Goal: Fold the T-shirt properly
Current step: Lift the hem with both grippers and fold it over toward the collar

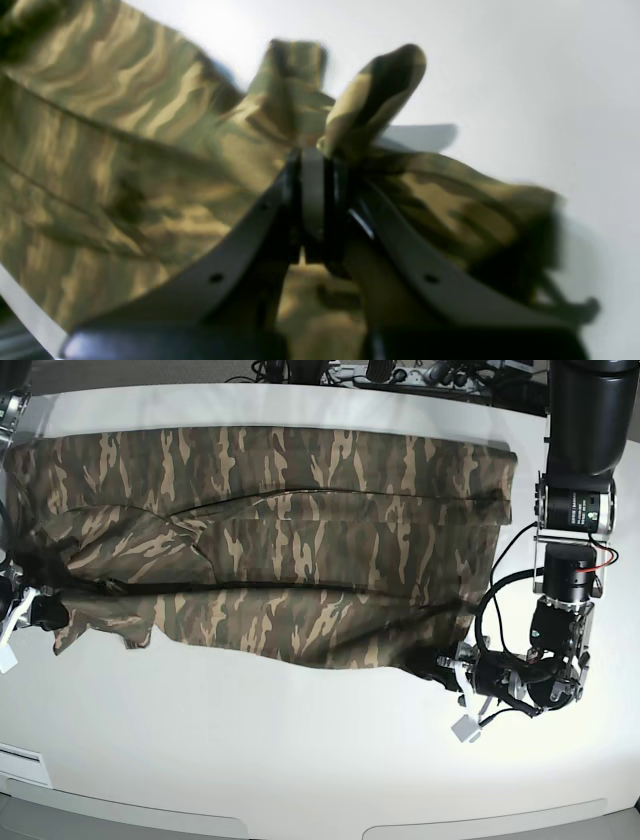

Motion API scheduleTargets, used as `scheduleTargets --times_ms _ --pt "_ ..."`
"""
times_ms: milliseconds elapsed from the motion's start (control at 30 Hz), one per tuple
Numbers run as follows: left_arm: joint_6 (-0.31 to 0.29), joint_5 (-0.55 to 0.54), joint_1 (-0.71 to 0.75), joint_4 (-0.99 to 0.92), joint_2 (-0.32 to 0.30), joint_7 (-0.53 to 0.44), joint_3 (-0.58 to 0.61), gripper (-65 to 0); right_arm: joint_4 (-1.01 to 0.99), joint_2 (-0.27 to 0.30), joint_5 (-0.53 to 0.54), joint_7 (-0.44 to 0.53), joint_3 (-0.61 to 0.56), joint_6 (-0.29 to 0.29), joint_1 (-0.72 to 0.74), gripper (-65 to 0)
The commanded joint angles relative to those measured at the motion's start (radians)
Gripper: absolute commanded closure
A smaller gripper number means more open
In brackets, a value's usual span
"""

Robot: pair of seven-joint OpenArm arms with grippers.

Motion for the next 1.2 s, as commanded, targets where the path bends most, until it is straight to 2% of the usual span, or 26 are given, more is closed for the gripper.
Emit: scheduleTargets --times_ms 0,133,267,333,467,533,667,833,1000,1167 --pt "-0.006 -0.026 -0.042 0.014 -0.019 -0.004 -0.004 0.0 0.041 0.041 0.018 0.016 0.010 0.006 0.009 0.0" --pt "0.005 -0.053 -0.042 0.014 -0.055 0.000 -0.003 0.0 0.090 0.074 0.018 0.017 0.011 0.006 -0.016 0.0" --pt "0.009 -0.122 -0.042 0.014 -0.078 0.060 -0.003 0.0 0.090 0.078 0.018 0.017 0.011 0.006 -0.016 0.0" --pt "0.008 -0.166 -0.039 0.014 -0.086 0.060 0.001 0.0 0.090 0.077 0.019 0.017 0.011 0.006 -0.016 0.0" --pt "0.006 -0.311 -0.029 0.014 -0.097 0.060 0.001 0.0 0.090 0.076 0.023 0.017 0.011 0.006 -0.017 0.0" --pt "-0.014 -0.400 -0.018 0.017 -0.097 0.060 0.001 0.0 0.090 0.076 0.027 0.017 0.011 0.006 -0.017 0.0" --pt "-0.026 -0.400 0.024 0.059 -0.099 0.060 0.001 0.0 0.090 0.076 0.105 0.013 0.011 0.006 -0.017 0.0" --pt "-0.022 -0.400 0.111 0.199 -0.126 0.060 0.001 0.0 0.091 0.076 0.186 -0.074 0.011 0.006 -0.035 0.0" --pt "-0.026 -0.400 0.208 0.365 -0.182 0.060 0.001 0.0 0.091 0.077 0.170 -0.085 0.011 0.006 -0.099 0.0" --pt "-0.045 -0.400 0.275 0.440 -0.264 0.060 0.001 0.0 0.091 0.097 0.175 -0.122 0.011 0.006 -0.146 0.0"
